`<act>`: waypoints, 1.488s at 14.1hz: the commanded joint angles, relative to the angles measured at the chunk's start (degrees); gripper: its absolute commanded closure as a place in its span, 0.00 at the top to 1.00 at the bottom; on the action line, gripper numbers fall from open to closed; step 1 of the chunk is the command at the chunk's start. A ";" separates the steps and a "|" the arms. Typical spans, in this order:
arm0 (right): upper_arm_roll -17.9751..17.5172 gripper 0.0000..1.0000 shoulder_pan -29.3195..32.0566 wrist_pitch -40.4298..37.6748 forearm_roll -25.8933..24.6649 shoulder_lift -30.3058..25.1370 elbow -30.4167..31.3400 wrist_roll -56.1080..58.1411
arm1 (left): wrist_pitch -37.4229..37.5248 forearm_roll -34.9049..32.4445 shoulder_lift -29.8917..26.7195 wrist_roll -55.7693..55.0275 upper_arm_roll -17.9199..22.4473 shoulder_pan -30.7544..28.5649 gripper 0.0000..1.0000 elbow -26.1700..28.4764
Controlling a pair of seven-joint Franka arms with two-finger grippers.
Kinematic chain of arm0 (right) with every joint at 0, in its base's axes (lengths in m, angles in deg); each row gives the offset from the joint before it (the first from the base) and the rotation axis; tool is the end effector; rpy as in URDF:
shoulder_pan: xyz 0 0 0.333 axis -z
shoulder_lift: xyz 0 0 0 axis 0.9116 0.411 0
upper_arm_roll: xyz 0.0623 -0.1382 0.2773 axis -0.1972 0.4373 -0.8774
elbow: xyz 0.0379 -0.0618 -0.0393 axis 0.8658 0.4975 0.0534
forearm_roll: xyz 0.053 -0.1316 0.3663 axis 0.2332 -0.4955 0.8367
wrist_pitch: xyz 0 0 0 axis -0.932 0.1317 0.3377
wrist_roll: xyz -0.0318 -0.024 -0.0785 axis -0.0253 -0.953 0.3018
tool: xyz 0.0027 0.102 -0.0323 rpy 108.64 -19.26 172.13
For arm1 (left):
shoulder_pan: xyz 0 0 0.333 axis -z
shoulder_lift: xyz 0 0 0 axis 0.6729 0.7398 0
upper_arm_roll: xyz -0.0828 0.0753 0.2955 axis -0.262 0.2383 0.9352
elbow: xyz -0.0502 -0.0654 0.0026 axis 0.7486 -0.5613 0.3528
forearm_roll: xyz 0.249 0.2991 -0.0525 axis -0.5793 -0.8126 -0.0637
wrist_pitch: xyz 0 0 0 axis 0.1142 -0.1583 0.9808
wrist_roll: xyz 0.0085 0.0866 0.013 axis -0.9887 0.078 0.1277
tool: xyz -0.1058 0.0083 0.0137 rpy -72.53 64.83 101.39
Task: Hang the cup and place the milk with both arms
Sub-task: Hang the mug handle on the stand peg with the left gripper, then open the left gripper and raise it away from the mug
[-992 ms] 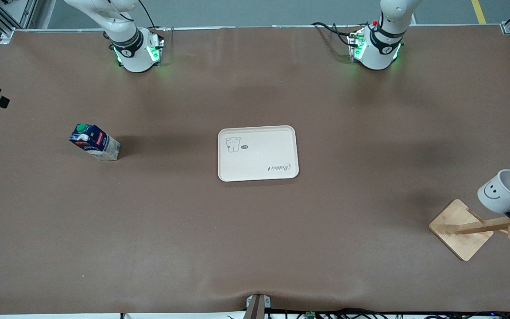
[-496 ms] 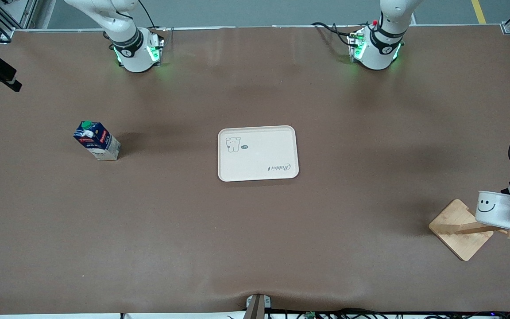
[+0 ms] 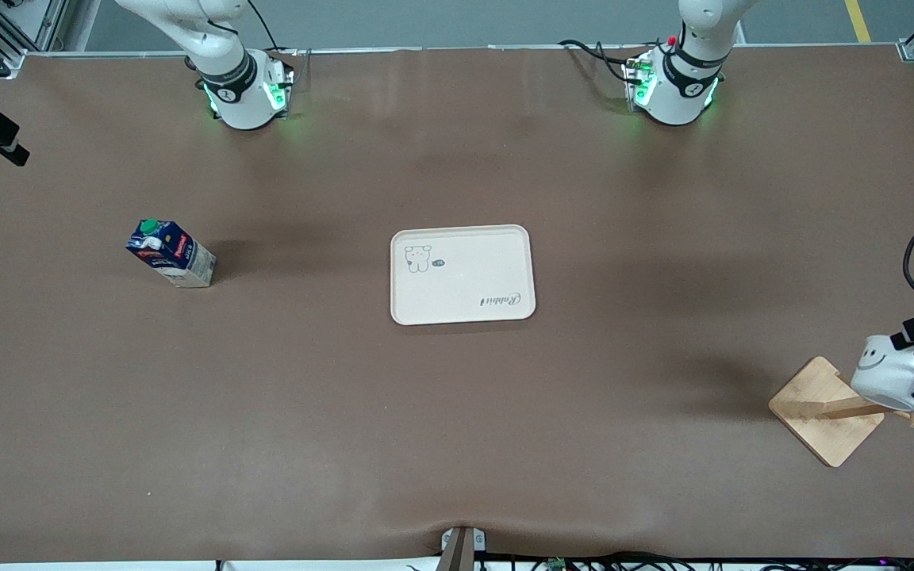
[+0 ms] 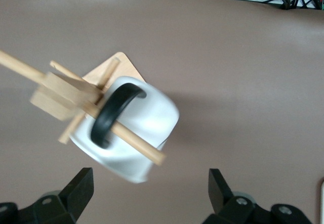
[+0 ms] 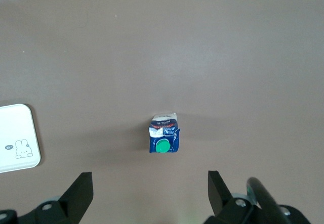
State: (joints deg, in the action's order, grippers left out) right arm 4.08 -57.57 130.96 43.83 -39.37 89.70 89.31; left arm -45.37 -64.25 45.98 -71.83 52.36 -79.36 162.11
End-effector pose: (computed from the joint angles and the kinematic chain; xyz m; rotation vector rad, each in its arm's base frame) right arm 0.4866 -0.0473 0.6821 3.1283 -0.1653 0.0912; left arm 0.6725 0.1333 0.5094 3.0084 0.1031 0.1691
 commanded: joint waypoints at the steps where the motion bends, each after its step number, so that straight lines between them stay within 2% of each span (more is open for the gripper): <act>1: -0.58 1.00 0.19 -1.93 0.19 3.39 -6.27 0.89 | 3.84 -1.17 -3.08 -4.42 -0.13 0.77 1.00 0.73; 6: -0.50 1.00 0.63 -4.57 0.11 6.92 -11.74 0.89 | 6.76 -1.08 -5.11 -8.47 -1.00 1.21 1.00 0.73; 9: -0.59 1.00 0.19 -5.71 0.28 6.92 -11.74 0.54 | 7.11 -2.39 -6.86 -8.65 -2.76 1.82 1.00 0.73; 12: -0.59 1.00 0.36 -5.80 0.46 6.92 -11.56 0.54 | 10.88 -6.08 -8.97 -8.74 -3.29 4.98 1.00 0.73; 18: -0.59 1.00 0.54 -5.80 0.46 6.92 -11.39 0.54 | 14.05 -6.00 -13.10 -7.86 -3.38 8.23 1.00 0.56; 20: -0.59 1.00 0.54 -5.80 0.54 6.92 -11.39 0.54 | 15.02 -5.74 -14.51 -7.60 -1.11 10.78 1.00 0.64; 21: -0.59 1.00 0.54 -5.80 0.54 6.92 -11.39 0.54 | 16.15 -5.13 -16.08 -7.51 2.39 13.92 1.00 0.82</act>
State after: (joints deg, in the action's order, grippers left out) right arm 3.78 -57.61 126.18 43.81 -32.98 79.76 89.51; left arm -31.19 -69.21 33.14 -79.99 50.36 -69.30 162.13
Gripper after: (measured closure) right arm 0.000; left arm 0.000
